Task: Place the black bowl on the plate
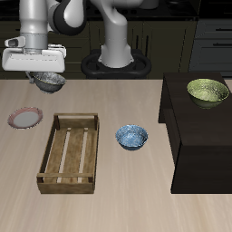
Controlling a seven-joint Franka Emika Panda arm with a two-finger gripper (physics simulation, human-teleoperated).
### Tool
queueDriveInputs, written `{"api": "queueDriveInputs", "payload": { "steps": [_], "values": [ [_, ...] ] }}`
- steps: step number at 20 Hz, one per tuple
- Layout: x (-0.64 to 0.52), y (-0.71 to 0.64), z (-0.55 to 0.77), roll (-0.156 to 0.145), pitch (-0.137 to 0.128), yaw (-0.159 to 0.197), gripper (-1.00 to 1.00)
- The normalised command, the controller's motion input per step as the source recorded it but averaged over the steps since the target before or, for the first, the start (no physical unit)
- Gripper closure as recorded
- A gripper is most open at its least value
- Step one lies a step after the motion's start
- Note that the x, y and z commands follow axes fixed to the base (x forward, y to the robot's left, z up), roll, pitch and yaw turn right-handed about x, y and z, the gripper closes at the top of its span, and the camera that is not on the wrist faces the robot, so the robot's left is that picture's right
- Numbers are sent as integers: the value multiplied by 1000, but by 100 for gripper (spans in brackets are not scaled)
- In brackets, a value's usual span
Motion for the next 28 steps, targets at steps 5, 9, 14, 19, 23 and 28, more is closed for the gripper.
{"api": "queueDriveInputs", "payload": {
  "steps": [5, 9, 14, 19, 23, 28],
  "values": [
    [-335, -256, -85, -10, -16, -4, 100],
    [-336, -347, -224, -33, 15, -27, 100],
    [-362, -308, -168, -33, 0, -8, 100],
    [-266, -271, -233, -40, 16, -8, 100],
    [-157, -260, -298, -53, 45, -45, 100],
    [-80, 37, -272, 21, 12, -1, 100]
  ]
}}
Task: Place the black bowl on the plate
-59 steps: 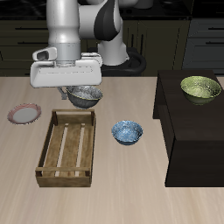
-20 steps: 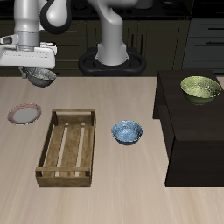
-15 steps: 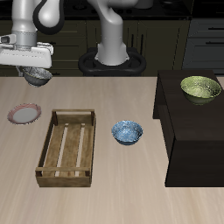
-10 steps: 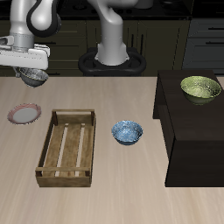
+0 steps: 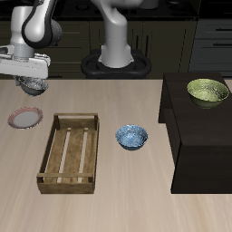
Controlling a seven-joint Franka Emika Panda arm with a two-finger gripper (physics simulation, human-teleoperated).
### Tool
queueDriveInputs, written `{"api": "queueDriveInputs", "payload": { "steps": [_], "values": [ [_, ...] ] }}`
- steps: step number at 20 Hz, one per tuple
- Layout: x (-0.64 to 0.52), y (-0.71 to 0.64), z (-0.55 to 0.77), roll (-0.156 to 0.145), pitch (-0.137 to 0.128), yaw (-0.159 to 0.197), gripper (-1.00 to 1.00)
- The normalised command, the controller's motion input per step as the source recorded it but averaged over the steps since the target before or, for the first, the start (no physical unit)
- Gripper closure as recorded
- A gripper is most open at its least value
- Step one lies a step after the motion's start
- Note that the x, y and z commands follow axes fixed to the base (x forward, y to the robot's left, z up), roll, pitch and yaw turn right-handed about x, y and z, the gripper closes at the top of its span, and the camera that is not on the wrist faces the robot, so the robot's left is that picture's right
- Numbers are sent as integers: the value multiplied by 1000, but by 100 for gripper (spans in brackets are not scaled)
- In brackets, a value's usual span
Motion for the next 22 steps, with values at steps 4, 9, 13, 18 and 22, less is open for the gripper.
{"api": "queueDriveInputs", "payload": {
  "steps": [4, 9, 13, 18, 22],
  "values": [
    [199, 58, -183, -13, 15, -1, 100],
    [254, -2, -232, -3, 17, 5, 100],
    [171, -129, -214, -40, 16, -30, 100],
    [103, -112, -228, -39, 33, -16, 100],
    [125, -25, -298, -18, 40, 0, 100]
  ]
}}
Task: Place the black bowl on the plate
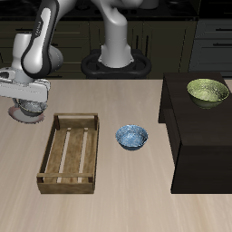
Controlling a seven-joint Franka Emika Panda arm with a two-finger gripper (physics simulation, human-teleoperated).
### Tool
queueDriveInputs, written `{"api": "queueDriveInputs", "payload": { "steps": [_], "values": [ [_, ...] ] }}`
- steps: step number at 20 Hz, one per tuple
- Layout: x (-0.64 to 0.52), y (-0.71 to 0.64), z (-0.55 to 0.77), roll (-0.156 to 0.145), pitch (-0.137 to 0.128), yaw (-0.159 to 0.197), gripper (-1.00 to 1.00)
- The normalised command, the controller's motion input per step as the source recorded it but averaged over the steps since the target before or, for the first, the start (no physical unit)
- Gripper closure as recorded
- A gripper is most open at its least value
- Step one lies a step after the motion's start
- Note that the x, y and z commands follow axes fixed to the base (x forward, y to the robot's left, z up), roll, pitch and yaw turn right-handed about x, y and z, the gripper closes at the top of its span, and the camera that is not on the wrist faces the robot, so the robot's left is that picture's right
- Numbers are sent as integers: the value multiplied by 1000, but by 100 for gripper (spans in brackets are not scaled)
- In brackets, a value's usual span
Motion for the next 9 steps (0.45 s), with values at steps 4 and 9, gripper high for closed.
{"api": "queueDriveInputs", "payload": {
  "steps": [4, 9],
  "values": [
    [202, -65, -226, -91, 31, 5, -100],
    [54, 47, -112, 6, 2, 5, -100]
  ]
}}
